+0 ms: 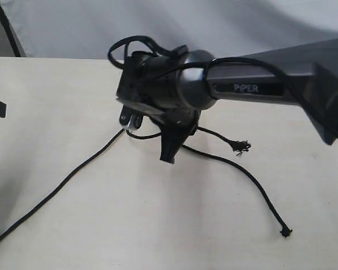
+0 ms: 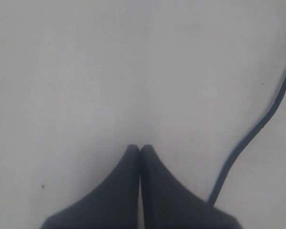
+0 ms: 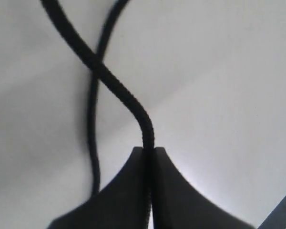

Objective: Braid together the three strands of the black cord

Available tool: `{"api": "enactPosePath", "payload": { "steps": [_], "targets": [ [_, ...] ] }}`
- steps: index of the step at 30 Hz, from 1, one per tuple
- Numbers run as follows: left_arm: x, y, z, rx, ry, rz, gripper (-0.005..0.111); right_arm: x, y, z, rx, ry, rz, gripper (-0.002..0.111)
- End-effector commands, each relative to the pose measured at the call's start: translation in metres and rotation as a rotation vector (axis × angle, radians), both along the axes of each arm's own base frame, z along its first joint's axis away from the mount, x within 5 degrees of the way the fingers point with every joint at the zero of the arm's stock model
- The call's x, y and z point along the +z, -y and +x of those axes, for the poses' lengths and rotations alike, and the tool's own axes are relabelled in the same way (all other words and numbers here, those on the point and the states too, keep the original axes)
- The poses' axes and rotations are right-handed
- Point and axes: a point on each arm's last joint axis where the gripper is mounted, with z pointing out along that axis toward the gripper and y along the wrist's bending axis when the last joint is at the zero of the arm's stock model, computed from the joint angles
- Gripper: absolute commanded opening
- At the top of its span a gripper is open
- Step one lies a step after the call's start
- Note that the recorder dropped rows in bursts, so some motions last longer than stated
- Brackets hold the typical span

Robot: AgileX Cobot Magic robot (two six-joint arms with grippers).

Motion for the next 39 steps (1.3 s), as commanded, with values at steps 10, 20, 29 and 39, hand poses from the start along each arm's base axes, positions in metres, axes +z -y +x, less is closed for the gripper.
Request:
{"api": "enactPosePath", "payload": {
  "steps": [10,20,29,39],
  "targets": [
    [0.002,0.001,0.002,-0.004,0.015,0.002,0.000,0.006,0.074,0.061,-0.218,-0.041,0.229,0.000],
    [-0.003,0.001,0.000,0.003,0.016,0.003,0.000,0.045,0.080,0.066,-0.142,0.024,0.362,0.000],
    [-0.005,0.001,-0.001,0.006,0.021,0.006,0.000,0.077,0.132,0.107,-0.330,0.183,0.491,0.000],
    [-0.005,0.001,-0.001,0.006,0.021,0.006,0.000,0.047,0.189,0.132,-0.587,0.167,0.581,0.000]
  ]
}}
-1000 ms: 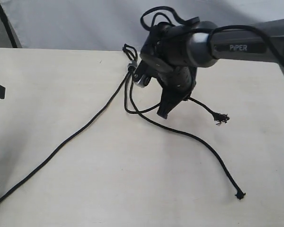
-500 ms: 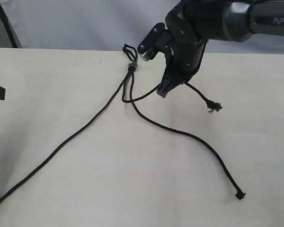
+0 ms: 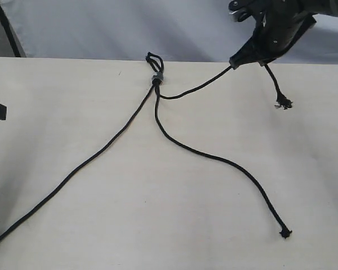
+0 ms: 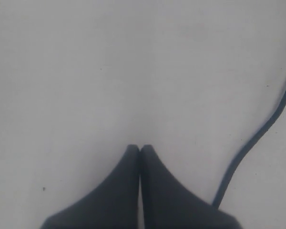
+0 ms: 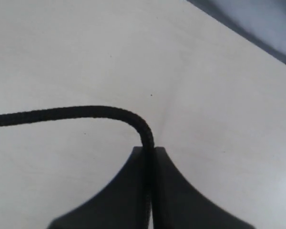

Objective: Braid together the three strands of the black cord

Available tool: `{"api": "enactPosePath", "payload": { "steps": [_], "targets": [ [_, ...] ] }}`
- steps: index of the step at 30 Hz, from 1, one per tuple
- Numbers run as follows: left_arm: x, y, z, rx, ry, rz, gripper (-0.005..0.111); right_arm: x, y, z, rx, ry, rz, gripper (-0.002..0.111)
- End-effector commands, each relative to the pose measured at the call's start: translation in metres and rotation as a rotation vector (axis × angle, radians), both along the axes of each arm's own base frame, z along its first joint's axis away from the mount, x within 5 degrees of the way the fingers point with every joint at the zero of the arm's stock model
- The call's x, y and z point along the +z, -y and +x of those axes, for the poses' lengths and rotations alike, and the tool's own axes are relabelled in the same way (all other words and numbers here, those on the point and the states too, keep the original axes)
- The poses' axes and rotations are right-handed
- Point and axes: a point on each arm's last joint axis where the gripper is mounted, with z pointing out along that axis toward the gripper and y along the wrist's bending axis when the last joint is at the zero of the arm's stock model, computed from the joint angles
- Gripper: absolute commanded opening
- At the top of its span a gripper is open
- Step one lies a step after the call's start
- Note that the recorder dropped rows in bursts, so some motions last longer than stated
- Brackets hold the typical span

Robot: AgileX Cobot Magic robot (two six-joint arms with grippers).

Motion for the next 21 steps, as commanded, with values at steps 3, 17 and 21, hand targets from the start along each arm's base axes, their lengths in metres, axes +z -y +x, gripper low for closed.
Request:
{"api": "enactPosePath", "payload": {
  "steps": [3,17,21],
  "targets": [
    [0.000,0.001,0.000,-0.005,0.007,0.002,0.000,-0.041,0.018,0.013,-0.073,-0.090,0.020,0.000],
    [0.000,0.001,0.000,-0.005,0.007,0.002,0.000,-0.112,0.020,0.021,-0.050,-0.225,-0.082,0.000],
    [0.000,0.001,0.000,-0.005,0.007,0.002,0.000,-0.115,0.020,0.020,-0.055,-0.243,-0.089,0.000]
  ]
}}
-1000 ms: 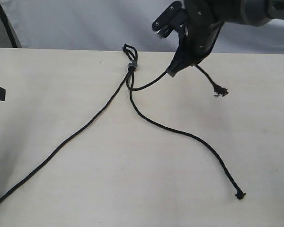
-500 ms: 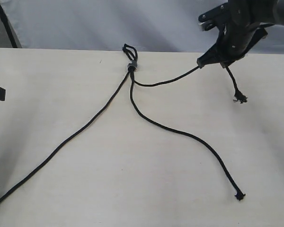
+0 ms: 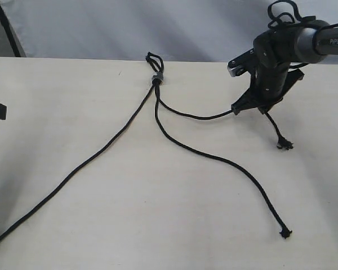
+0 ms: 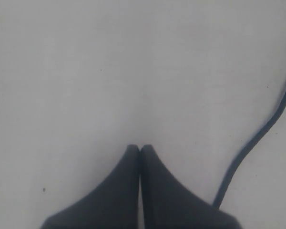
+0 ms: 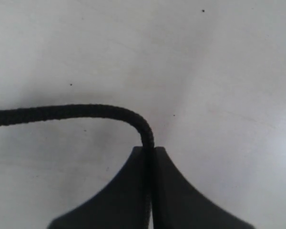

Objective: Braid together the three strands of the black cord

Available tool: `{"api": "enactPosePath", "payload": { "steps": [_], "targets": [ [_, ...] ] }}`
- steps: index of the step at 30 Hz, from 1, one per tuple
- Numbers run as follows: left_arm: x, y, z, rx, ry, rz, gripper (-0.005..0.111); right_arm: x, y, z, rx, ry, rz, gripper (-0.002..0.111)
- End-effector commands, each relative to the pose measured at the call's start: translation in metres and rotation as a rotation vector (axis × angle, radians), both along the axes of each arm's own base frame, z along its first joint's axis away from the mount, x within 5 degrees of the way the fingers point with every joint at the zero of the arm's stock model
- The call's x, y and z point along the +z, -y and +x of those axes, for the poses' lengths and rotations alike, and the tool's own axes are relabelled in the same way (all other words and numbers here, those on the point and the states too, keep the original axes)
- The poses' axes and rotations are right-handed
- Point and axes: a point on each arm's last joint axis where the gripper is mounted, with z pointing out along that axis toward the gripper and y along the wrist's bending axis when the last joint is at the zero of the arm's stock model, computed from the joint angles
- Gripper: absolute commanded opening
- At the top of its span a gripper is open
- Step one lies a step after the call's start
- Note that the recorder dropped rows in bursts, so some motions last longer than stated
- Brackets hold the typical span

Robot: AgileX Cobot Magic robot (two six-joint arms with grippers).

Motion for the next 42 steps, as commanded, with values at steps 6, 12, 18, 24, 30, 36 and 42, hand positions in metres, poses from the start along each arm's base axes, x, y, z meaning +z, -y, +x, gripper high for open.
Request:
{"api": "enactPosePath", "payload": {
  "steps": [6,12,18,24,30,36,42],
  "targets": [
    [0.000,0.002,0.000,-0.005,0.005,-0.001,0.000,0.000,0.006,0.000,-0.025,-0.004,-0.035,0.000],
    [0.000,0.002,0.000,-0.005,0.005,-0.001,0.000,0.000,0.006,0.000,-0.052,-0.005,-0.029,0.034],
    [0.000,0.002,0.000,-0.005,0.004,-0.002,0.000,0.012,0.009,-0.005,-0.082,-0.021,-0.044,0.099],
    [0.000,0.002,0.000,0.000,0.006,-0.010,0.000,0.077,0.008,-0.027,-0.044,-0.060,0.011,0.103],
    [0.000,0.002,0.000,-0.003,0.008,-0.012,0.000,0.072,-0.002,-0.060,0.044,-0.278,0.149,0.077],
    [0.000,0.003,0.001,0.001,0.009,-0.019,0.000,0.010,-0.010,-0.094,0.068,-0.311,0.159,0.002],
    [0.000,0.002,0.001,0.000,0.013,-0.016,0.000,-0.011,-0.051,-0.125,0.169,-0.352,0.167,0.002]
  ]
}}
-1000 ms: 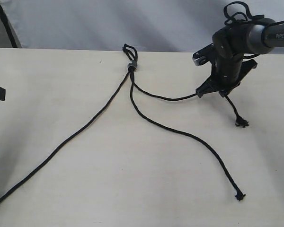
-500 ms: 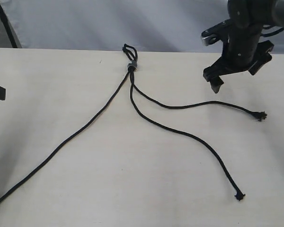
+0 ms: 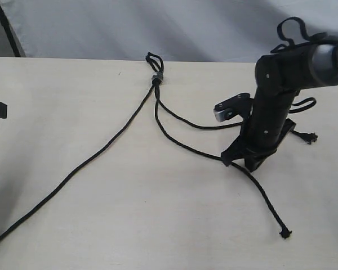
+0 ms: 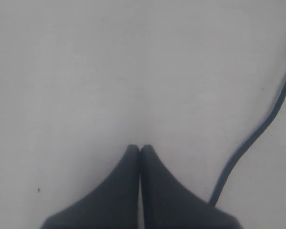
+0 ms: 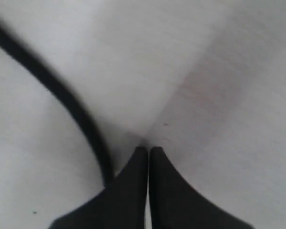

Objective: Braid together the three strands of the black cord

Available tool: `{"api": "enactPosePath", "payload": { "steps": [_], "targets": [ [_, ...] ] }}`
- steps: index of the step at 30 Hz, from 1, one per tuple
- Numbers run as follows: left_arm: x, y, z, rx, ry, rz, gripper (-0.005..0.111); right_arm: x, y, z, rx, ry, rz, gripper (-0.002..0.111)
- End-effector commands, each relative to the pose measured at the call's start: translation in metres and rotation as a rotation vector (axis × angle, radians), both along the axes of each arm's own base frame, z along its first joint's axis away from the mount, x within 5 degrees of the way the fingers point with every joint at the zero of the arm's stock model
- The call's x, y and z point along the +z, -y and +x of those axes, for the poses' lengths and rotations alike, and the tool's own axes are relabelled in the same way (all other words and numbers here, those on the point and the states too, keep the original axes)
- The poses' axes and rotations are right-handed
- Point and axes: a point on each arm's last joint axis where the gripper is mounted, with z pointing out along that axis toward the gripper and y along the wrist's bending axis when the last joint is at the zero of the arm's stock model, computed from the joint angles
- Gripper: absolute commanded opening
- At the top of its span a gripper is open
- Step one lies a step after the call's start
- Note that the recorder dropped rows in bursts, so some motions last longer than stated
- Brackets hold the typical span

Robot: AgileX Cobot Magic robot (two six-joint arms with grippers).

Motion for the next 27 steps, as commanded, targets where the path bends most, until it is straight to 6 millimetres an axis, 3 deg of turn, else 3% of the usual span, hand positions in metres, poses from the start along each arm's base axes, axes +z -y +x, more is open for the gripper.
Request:
{"api": "enactPosePath", "payload": {
  "steps": [1,5,10,11,13,15,18,20,21,24,27],
  "targets": [
    [0.000,0.002,0.001,-0.004,0.009,-0.001,0.000,-0.007,-0.027,-0.017,0.071,-0.007,0.012,0.002],
    [0.000,0.002,0.001,-0.004,0.009,-0.001,0.000,-0.012,-0.058,-0.035,0.111,-0.058,0.055,0.002],
    [0.000,0.002,0.001,-0.004,0.009,-0.001,0.000,-0.004,-0.126,-0.076,0.372,-0.074,0.159,0.002],
    [0.000,0.002,0.001,-0.004,0.009,-0.001,0.000,0.006,-0.148,-0.089,0.479,-0.032,0.169,0.002],
    [0.000,0.002,0.001,-0.004,0.009,-0.001,0.000,0.028,-0.171,-0.097,0.588,0.074,0.180,0.002],
    [0.000,0.002,0.001,-0.004,0.009,-0.001,0.000,0.061,-0.177,-0.090,0.578,0.214,0.218,0.002],
    [0.000,0.002,0.001,-0.004,0.009,-0.001,0.000,0.106,-0.158,-0.074,0.499,0.389,0.265,0.002],
    [-0.001,0.002,0.000,0.000,0.007,-0.011,0.000,0.145,-0.132,-0.067,0.433,0.488,0.302,0.002],
    [-0.001,0.003,0.000,0.002,0.005,-0.020,0.000,0.154,-0.125,-0.067,0.422,0.529,0.316,0.002],
    [0.000,0.021,0.002,-0.087,0.013,-0.025,0.000,0.193,-0.089,-0.084,0.345,0.790,0.454,0.002],
    [0.002,0.053,0.004,-0.221,0.043,-0.052,0.000,0.199,-0.056,-0.116,0.273,0.893,0.534,0.002]
  ]
}}
